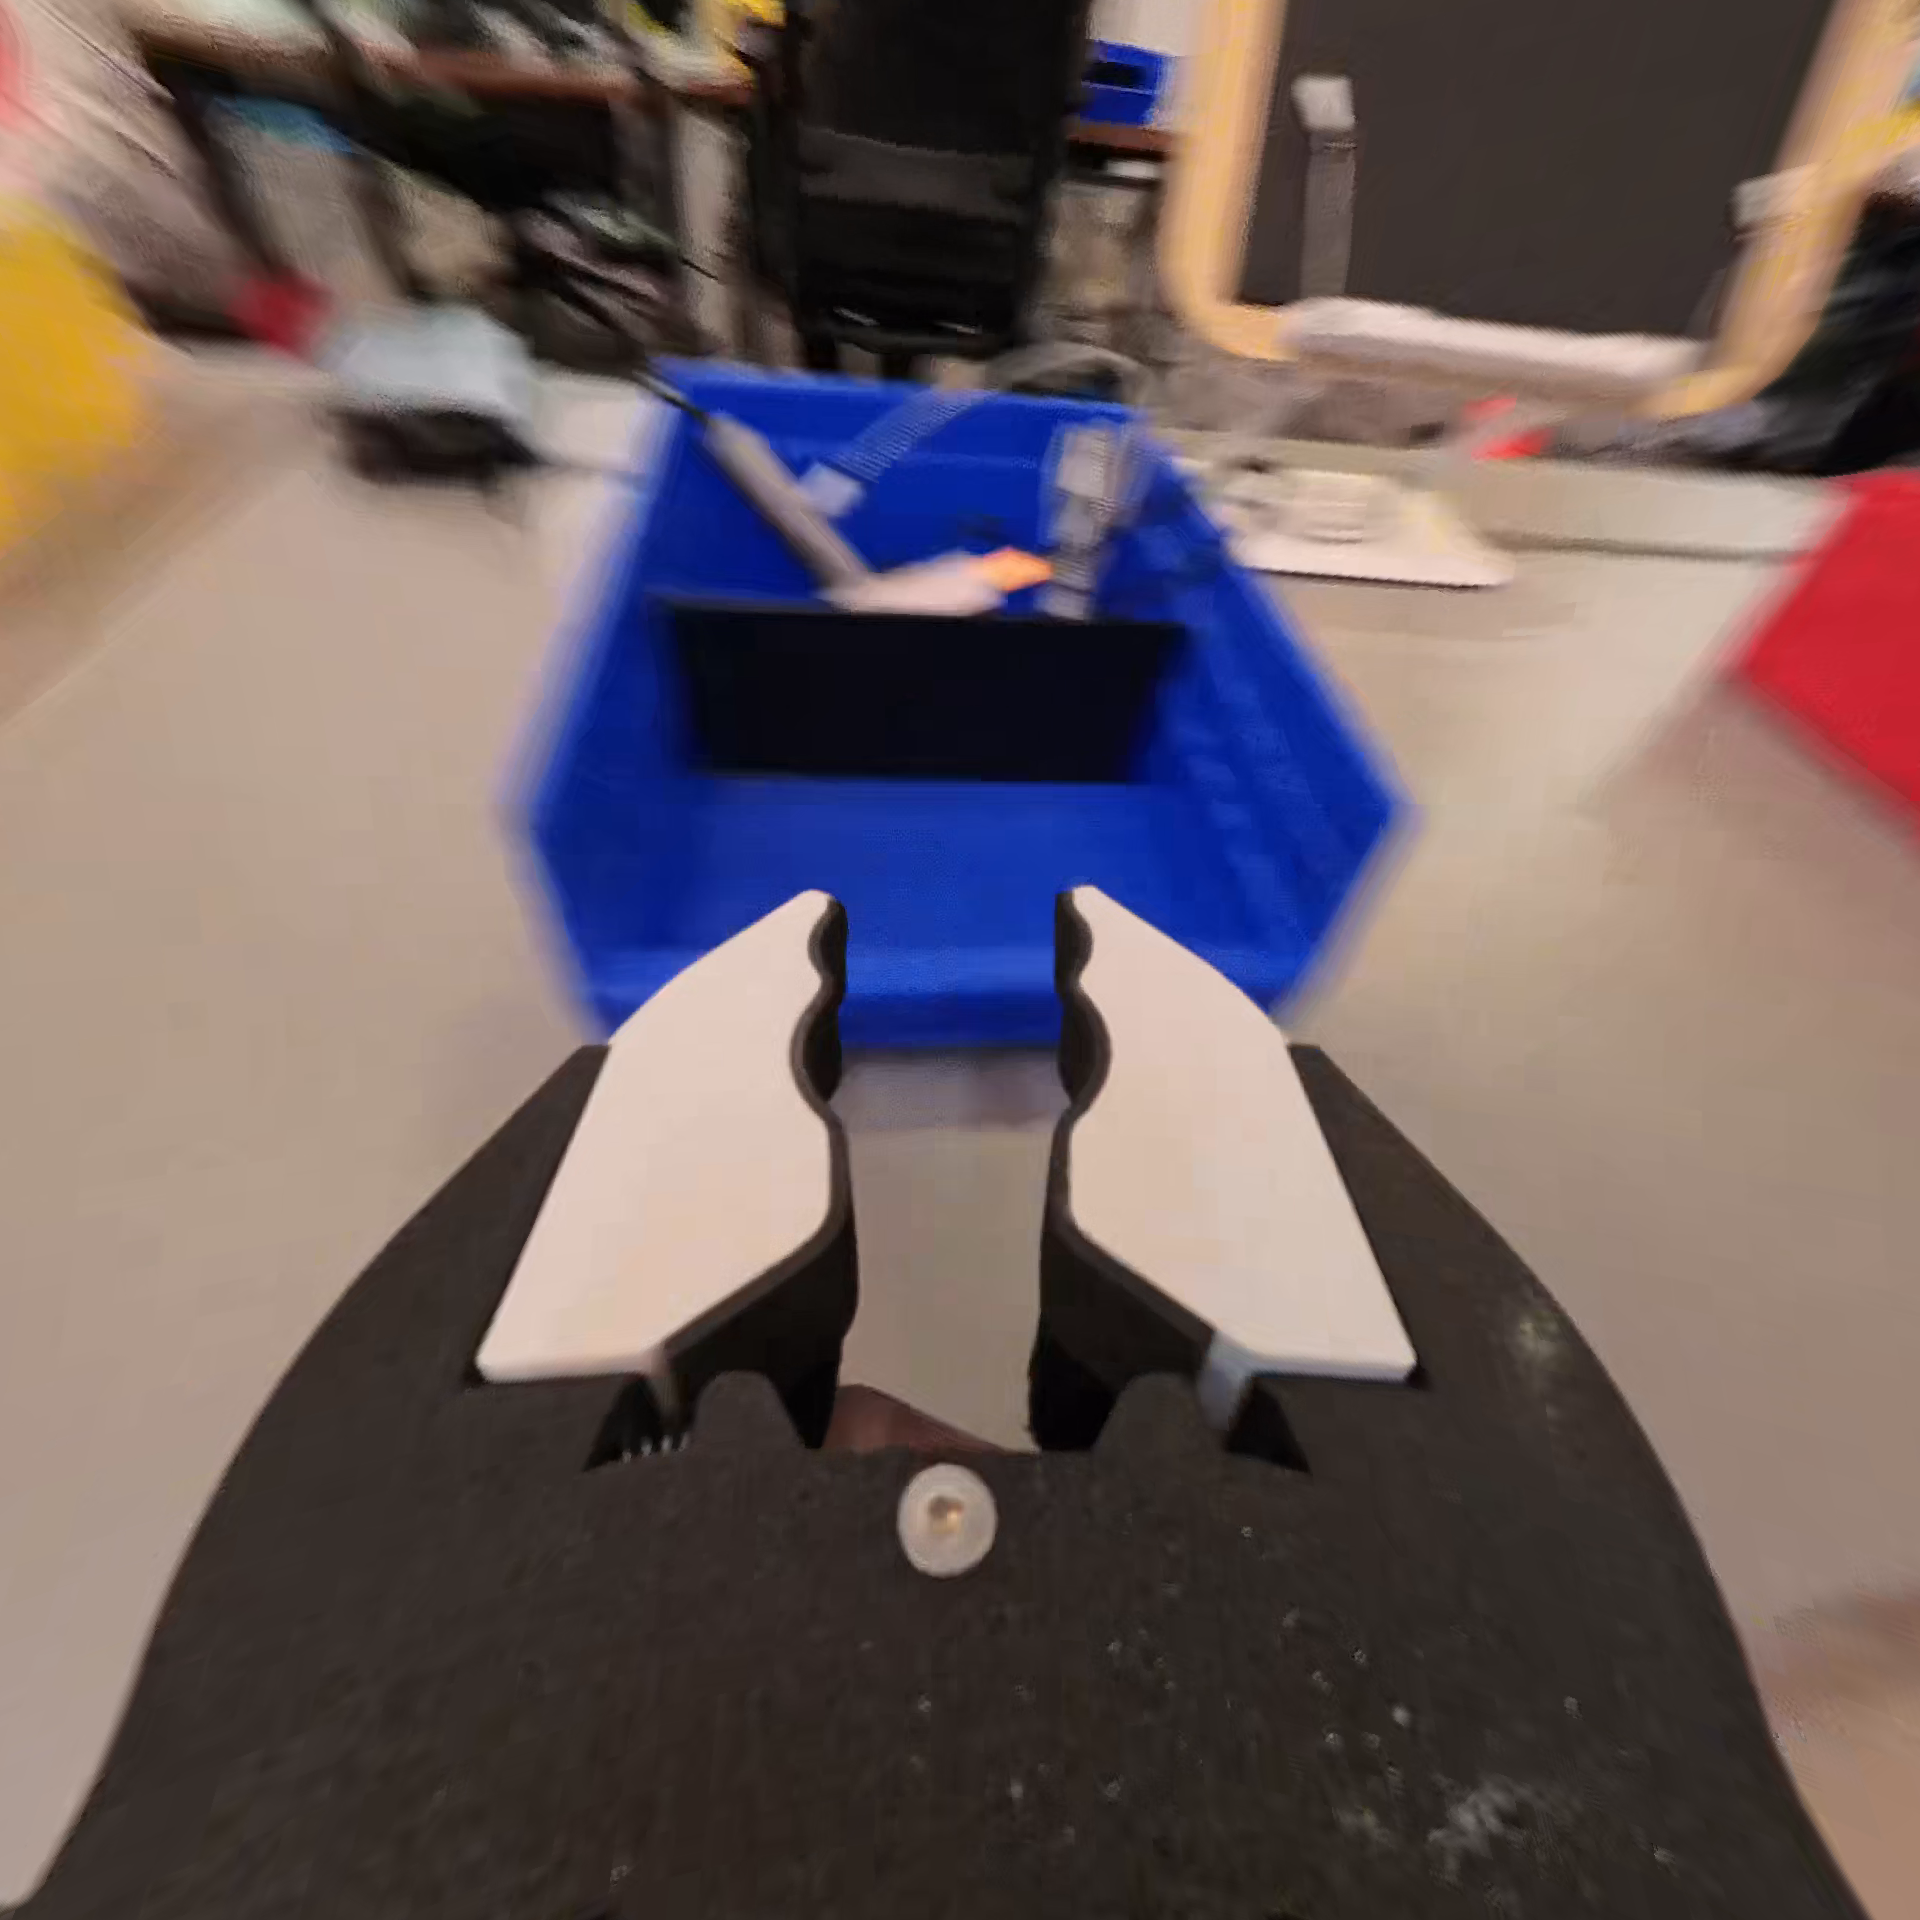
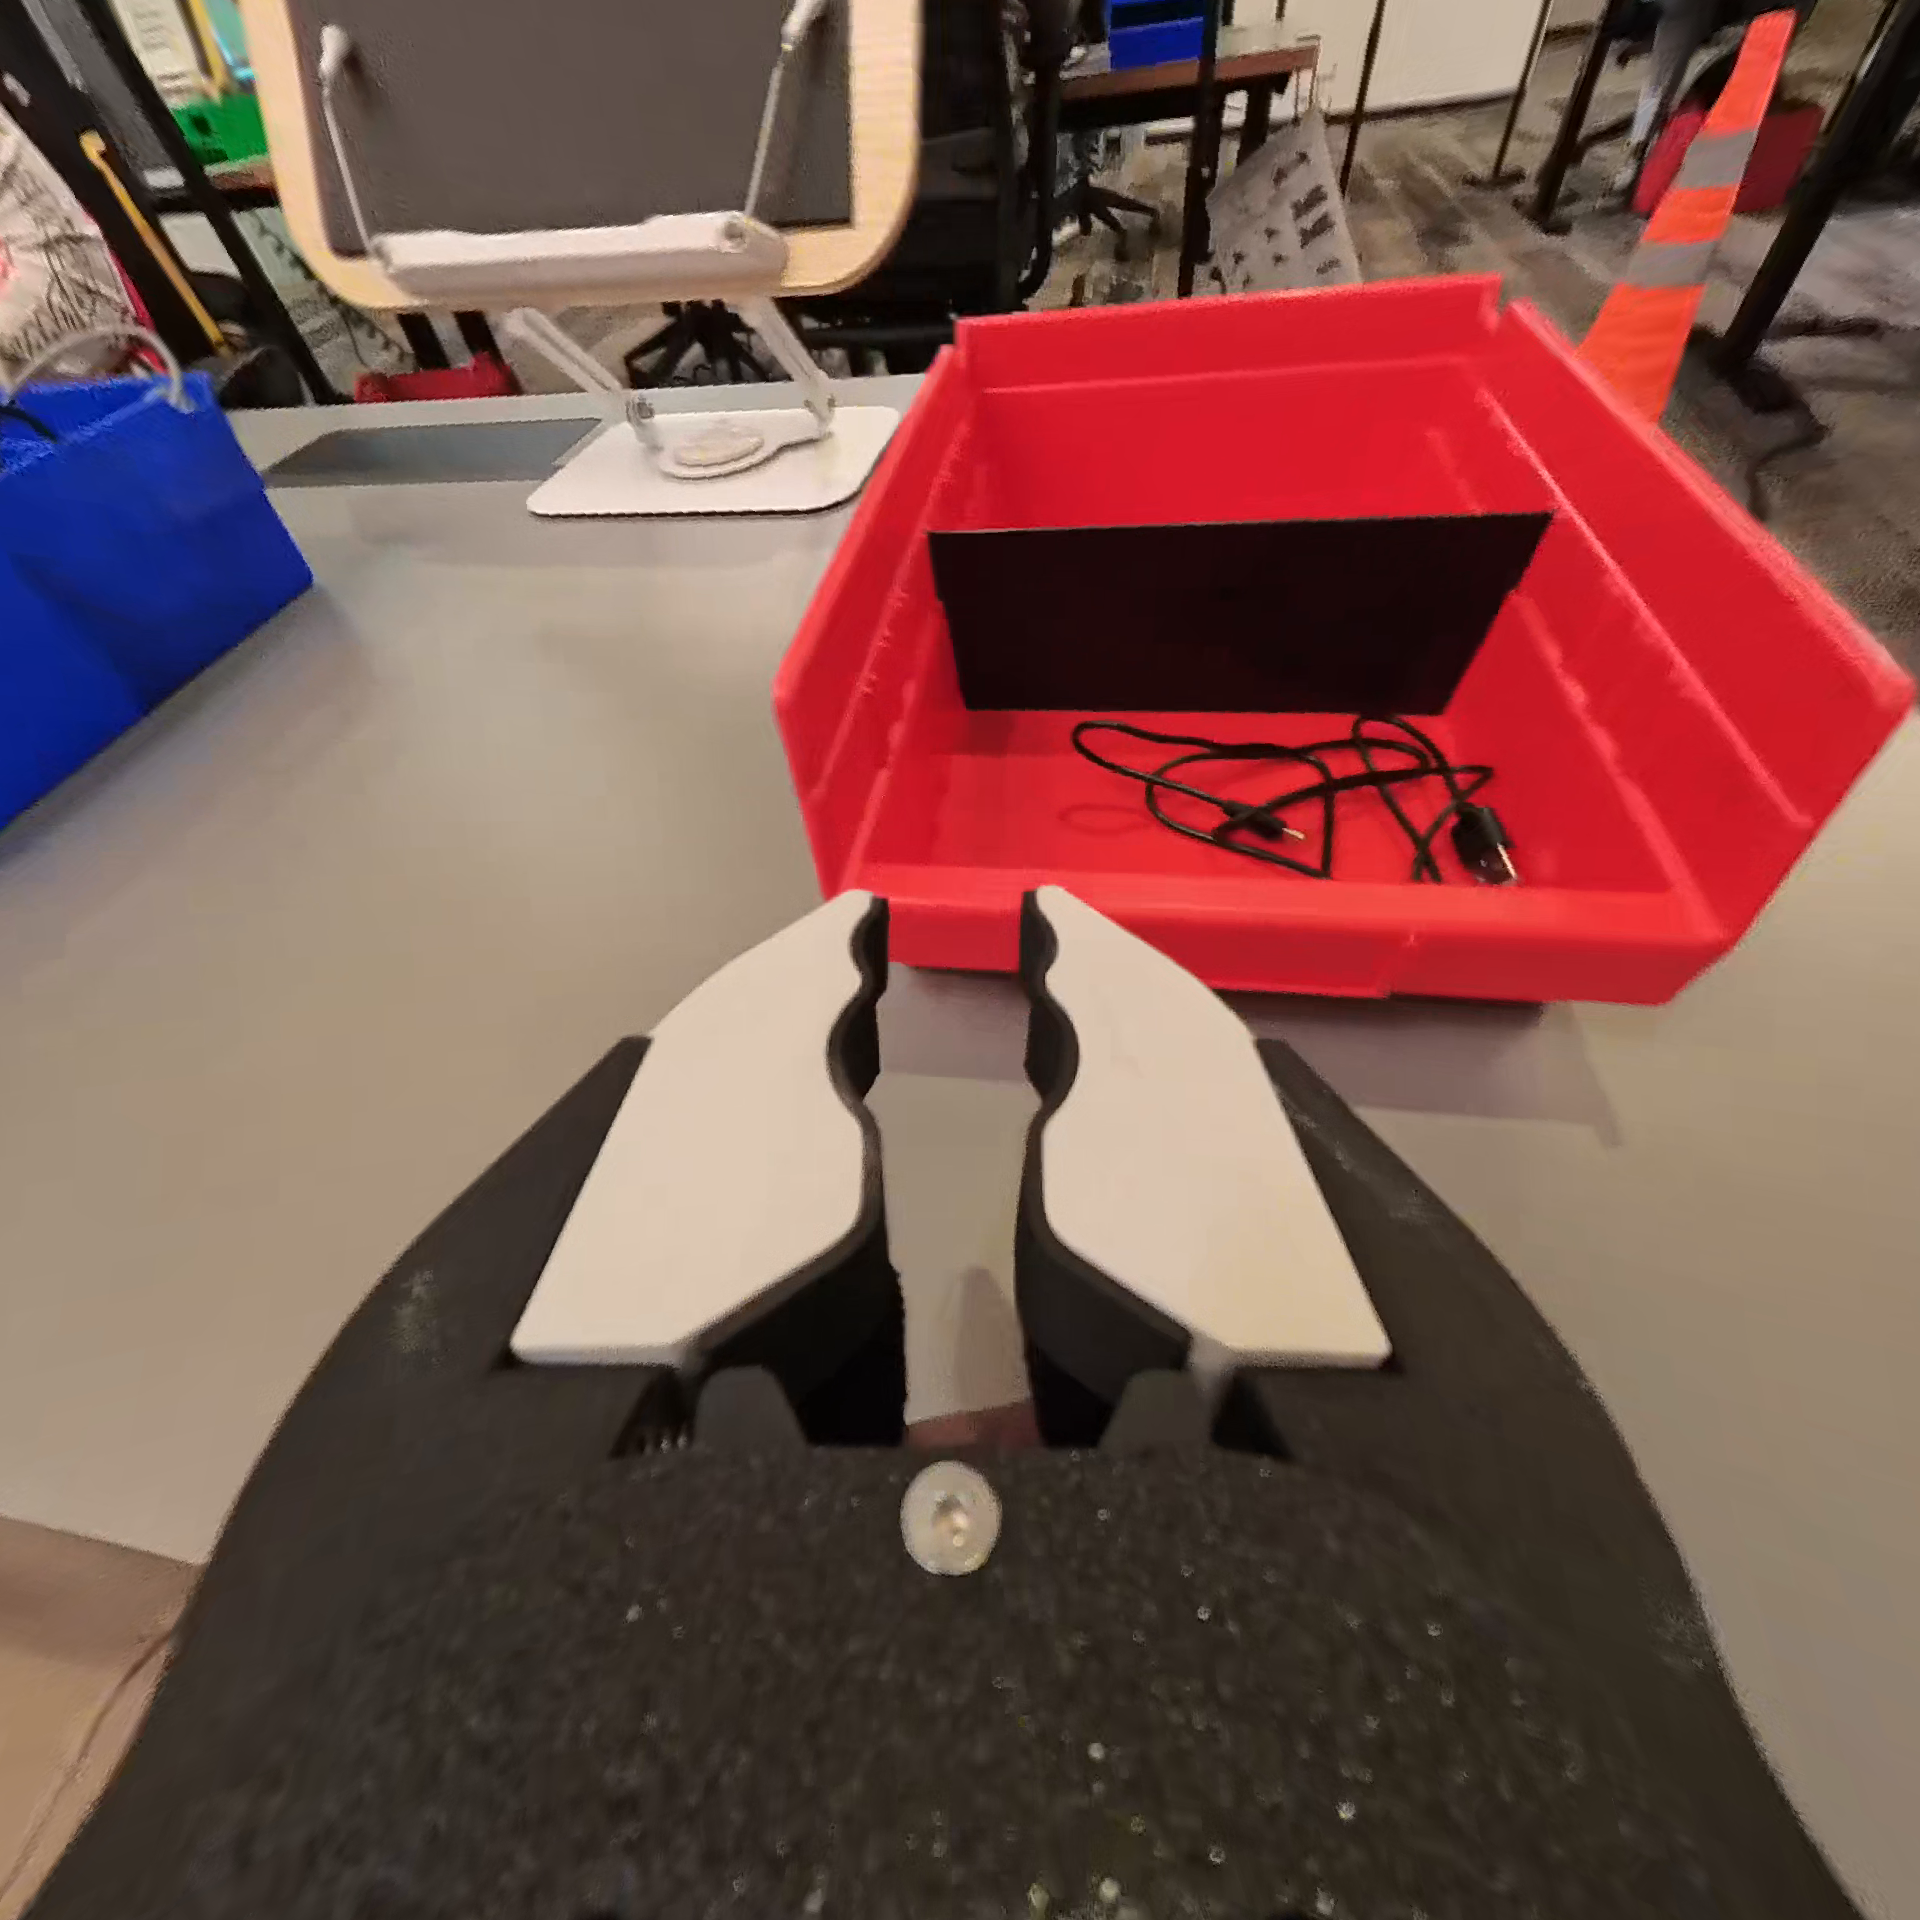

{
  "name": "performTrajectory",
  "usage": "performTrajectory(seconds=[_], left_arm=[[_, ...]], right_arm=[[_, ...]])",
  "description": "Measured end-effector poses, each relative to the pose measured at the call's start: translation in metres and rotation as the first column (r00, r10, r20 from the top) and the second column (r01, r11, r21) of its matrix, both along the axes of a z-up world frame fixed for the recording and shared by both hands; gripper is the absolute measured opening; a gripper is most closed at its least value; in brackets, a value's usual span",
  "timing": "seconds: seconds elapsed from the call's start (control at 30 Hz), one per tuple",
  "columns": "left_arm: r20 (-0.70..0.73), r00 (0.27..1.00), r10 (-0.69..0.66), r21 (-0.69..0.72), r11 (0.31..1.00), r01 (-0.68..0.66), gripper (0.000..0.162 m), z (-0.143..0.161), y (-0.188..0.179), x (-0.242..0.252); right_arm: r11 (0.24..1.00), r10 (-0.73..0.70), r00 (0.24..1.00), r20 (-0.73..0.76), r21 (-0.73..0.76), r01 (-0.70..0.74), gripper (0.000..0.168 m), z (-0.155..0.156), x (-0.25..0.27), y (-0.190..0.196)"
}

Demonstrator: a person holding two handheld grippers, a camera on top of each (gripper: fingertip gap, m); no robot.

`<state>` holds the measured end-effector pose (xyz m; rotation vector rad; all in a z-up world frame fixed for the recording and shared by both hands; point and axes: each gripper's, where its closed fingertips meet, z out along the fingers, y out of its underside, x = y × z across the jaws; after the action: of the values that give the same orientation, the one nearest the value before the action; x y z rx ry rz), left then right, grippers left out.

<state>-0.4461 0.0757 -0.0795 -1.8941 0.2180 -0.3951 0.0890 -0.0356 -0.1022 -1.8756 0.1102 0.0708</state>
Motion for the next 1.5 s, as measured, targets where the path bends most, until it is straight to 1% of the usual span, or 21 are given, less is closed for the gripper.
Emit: performTrajectory(seconds=[0.03, 0.07, 0.17, 0.27, 0.37, 0.43, 0.57, 0.73, 0.87, 0.97, 1.03, 1.07, 1.13, 1.2, 1.23, 1.27, 1.33, 1.4, 1.43, 1.47, 1.5], left_arm=[[0.097, 0.993, -0.074, -0.051, 0.996, 0.079, 0.037, -0.010, -0.018, 0.026], [0.149, 0.982, -0.118, -0.092, 0.987, 0.132, 0.036, -0.021, -0.034, 0.046], [0.132, 0.971, -0.198, -0.146, 0.965, 0.217, 0.035, -0.041, -0.059, 0.075], [0.056, 0.967, -0.250, -0.137, 0.957, 0.255, 0.035, -0.046, -0.053, 0.081], [0.013, 0.963, -0.271, -0.139, 0.953, 0.270, 0.034, -0.052, -0.041, 0.085], [-0.010, 0.961, -0.275, -0.155, 0.950, 0.270, 0.034, -0.058, -0.035, 0.087], [-0.050, 0.959, -0.280, -0.154, 0.951, 0.270, 0.034, -0.062, -0.029, 0.092], [-0.030, 0.956, -0.292, -0.162, 0.945, 0.284, 0.034, -0.064, -0.030, 0.092], [-0.002, 0.960, -0.281, -0.148, 0.949, 0.278, 0.035, -0.059, -0.029, 0.091], [0.007, 0.948, -0.319, -0.118, 0.941, 0.318, 0.034, -0.048, -0.031, 0.091], [0.025, 0.892, -0.451, -0.065, 0.890, 0.452, 0.027, -0.021, -0.032, 0.096], [-0.003, 0.861, -0.509, -0.055, 0.860, 0.508, 0.026, -0.005, -0.026, 0.093], [-0.113, 0.780, -0.615, -0.117, 0.788, 0.604, 0.025, 0.018, -0.004, 0.083], [-0.337, 0.764, -0.550, -0.162, 0.833, 0.528, 0.029, 0.033, 0.057, 0.058], [-0.440, 0.723, -0.532, -0.186, 0.842, 0.506, 0.030, 0.037, 0.087, 0.049], [-0.525, 0.657, -0.540, -0.233, 0.834, 0.499, 0.030, 0.034, 0.114, 0.042], [-0.689, 0.486, -0.538, -0.316, 0.826, 0.467, 0.034, 0.021, 0.166, 0.032], [-0.789, 0.292, -0.541, -0.390, 0.807, 0.443, 0.034, 0.000, 0.209, 0.027], [-0.809, 0.222, -0.545, -0.419, 0.798, 0.432, 0.035, -0.011, 0.226, 0.027], [-0.805, 0.182, -0.564, -0.451, 0.782, 0.431, 0.038, -0.024, 0.239, 0.029], [-0.775, 0.167, -0.610, -0.493, 0.748, 0.445, 0.039, -0.037, 0.243, 0.035]], right_arm=[[1.000, -0.008, 0.999, -0.040, -0.001, 0.008, 0.023, 0.000, 0.007, -0.001], [1.000, -0.020, 0.997, -0.073, 0.004, 0.021, 0.023, 0.001, 0.015, -0.002], [0.996, -0.084, 0.993, -0.085, 0.019, 0.086, 0.023, 0.003, 0.044, -0.006], [0.991, -0.132, 0.985, -0.109, 0.008, 0.134, 0.021, -0.005, 0.063, -0.006], [0.989, -0.131, 0.961, -0.242, 0.030, 0.142, 0.019, -0.007, 0.063, 0.000], [0.991, -0.118, 0.950, -0.291, 0.032, 0.133, 0.018, -0.009, 0.059, 0.005], [0.993, -0.110, 0.957, -0.270, 0.004, 0.115, 0.018, -0.016, 0.054, 0.014], [0.994, -0.109, 0.964, -0.241, -0.028, 0.105, 0.018, -0.023, 0.050, 0.021], [0.994, -0.106, 0.971, -0.216, -0.044, 0.099, 0.017, -0.026, 0.048, 0.022], [0.995, -0.100, 0.971, -0.217, -0.042, 0.093, 0.017, -0.026, 0.046, 0.022], [0.994, -0.105, 0.973, -0.204, -0.044, 0.098, 0.017, -0.026, 0.048, 0.023], [0.994, -0.103, 0.974, -0.201, -0.048, 0.095, 0.017, -0.027, 0.048, 0.023], [0.996, -0.087, 0.972, -0.217, -0.042, 0.080, 0.017, -0.026, 0.045, 0.024], [0.998, -0.061, 0.967, -0.249, -0.036, 0.054, 0.017, -0.025, 0.040, 0.026], [0.998, -0.051, 0.964, -0.262, -0.039, 0.042, 0.017, -0.025, 0.036, 0.027], [0.999, -0.042, 0.962, -0.270, -0.044, 0.031, 0.017, -0.026, 0.033, 0.028], [0.999, -0.029, 0.962, -0.270, -0.051, 0.015, 0.017, -0.027, 0.028, 0.029], [0.998, -0.019, 0.967, -0.253, -0.056, 0.005, 0.017, -0.027, 0.024, 0.029], [0.998, -0.014, 0.970, -0.241, -0.060, -0.001, 0.017, -0.028, 0.023, 0.028], [0.998, -0.009, 0.973, -0.232, -0.066, -0.006, 0.017, -0.029, 0.022, 0.028], [0.997, -0.008, 0.974, -0.227, -0.071, -0.009, 0.017, -0.029, 0.022, 0.027]])
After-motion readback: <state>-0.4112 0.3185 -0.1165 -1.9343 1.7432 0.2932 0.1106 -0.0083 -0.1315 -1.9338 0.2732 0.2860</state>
